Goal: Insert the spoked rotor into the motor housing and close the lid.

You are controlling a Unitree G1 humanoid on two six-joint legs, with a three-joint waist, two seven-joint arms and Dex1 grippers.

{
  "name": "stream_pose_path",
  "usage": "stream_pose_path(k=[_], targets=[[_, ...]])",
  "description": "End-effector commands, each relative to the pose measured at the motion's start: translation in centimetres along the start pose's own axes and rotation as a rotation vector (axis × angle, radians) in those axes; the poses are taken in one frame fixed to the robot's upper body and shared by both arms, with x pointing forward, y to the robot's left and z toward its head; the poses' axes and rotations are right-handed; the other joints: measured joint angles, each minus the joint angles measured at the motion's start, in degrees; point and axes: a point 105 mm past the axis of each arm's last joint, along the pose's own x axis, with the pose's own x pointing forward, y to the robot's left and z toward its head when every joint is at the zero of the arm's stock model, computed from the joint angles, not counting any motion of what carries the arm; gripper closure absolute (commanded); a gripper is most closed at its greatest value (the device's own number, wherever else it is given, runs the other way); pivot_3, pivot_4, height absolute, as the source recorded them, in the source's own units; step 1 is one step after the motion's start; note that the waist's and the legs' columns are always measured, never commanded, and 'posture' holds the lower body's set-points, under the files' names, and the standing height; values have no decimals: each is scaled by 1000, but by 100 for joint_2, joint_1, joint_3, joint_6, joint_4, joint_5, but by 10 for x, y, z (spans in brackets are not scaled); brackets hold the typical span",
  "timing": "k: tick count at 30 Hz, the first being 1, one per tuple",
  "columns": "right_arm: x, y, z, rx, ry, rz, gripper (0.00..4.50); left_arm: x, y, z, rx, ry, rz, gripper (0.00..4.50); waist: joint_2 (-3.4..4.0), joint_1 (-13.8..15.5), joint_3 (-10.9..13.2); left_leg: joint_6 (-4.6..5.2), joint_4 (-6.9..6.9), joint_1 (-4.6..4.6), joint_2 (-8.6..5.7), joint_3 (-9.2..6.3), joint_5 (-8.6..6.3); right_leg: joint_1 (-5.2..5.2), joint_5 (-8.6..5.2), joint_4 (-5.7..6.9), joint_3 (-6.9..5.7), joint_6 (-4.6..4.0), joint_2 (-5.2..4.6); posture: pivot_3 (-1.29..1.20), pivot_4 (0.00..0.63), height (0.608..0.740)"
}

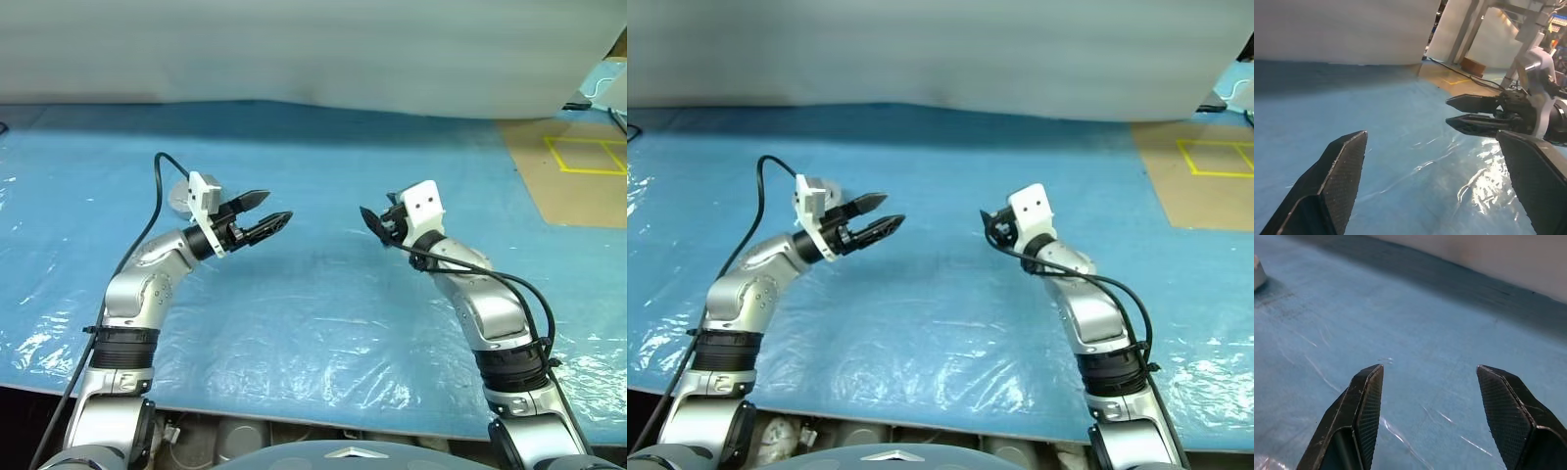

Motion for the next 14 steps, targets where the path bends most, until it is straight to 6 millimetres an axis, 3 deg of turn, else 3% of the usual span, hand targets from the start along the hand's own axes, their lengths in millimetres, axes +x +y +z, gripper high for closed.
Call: stream_pose_path(k=[1, 14], targets=[[-6, 1, 14, 9, -39, 1, 1328, 0, 1, 4, 72, 7, -18, 25, 0, -16, 0, 0, -1, 0, 0, 0, 0, 0, 0, 0, 1, 0, 0, 0, 150, 740], [-8, 1, 13, 1, -33, -28, 1328, -3, 26, -17, 146, 53, 134, 25, 0, -94, 0, 1, 0, 1, -1, -3, 0, 3, 0, 1, 1, 0, -1, 0, 150, 740]])
